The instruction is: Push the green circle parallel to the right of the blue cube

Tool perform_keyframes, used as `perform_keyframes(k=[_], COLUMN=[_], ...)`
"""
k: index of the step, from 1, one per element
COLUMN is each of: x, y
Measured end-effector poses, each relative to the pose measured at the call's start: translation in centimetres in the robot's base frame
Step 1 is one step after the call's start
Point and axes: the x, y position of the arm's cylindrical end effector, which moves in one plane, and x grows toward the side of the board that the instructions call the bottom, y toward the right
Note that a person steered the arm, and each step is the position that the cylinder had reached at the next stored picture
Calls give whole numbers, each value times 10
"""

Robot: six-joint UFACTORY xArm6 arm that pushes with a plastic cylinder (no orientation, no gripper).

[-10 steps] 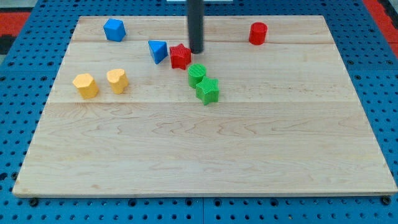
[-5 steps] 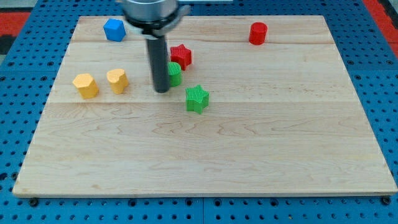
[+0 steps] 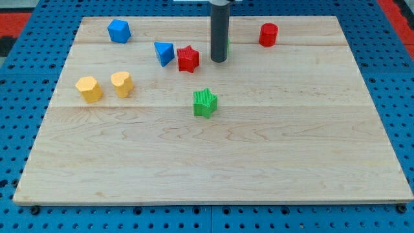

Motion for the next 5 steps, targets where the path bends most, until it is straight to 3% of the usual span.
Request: perform_keyframes(k=[1, 2, 4, 5], x=[27, 4, -50, -52], y=[45, 45, -42, -25])
